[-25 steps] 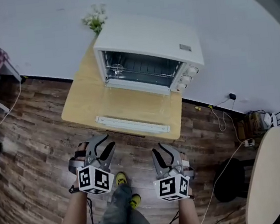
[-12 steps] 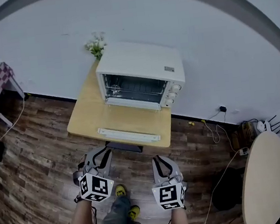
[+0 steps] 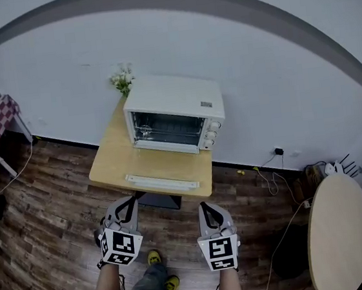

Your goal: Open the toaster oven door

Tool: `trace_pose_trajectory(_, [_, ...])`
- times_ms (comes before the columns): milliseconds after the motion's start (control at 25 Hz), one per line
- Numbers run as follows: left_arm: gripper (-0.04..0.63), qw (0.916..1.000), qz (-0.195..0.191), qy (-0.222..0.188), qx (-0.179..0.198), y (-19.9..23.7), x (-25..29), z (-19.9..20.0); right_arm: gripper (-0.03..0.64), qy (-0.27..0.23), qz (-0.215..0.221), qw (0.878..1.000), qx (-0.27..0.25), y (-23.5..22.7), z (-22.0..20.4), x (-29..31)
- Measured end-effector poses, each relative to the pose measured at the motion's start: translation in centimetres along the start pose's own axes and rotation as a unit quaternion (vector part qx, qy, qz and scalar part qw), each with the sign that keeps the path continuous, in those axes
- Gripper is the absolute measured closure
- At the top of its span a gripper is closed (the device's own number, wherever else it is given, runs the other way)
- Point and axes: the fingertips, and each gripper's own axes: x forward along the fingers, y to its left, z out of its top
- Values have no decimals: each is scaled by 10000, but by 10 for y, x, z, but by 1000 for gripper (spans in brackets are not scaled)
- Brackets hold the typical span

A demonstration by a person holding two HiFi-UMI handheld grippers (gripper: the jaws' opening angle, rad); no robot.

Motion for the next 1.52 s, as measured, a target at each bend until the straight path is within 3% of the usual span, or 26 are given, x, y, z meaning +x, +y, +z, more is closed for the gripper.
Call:
trace_pose_trajectory(240, [607,9994,147,-243,-198,4,-21,22,604,-15,-168,9997,-200,2,12,-18])
trace_pose_trajectory(640, [607,9973,163,-484,-529,16,-45,54,604,-340,-430,9982,259,-17,43,-40])
trace_pose_trajectory(1080, [606,9940,308,-750,-730,39,-69,77,604,-581,-729,9950,350,-33,68,-58])
trace_pose_trajectory(1320, [606,9911,356,-889,-927,42,-71,84,606,-823,-743,9917,656,-41,74,-67])
trace_pose_trajectory(1520, [606,9910,379,-941,-877,42,-73,93,606,-810,-831,9915,583,-46,79,-72])
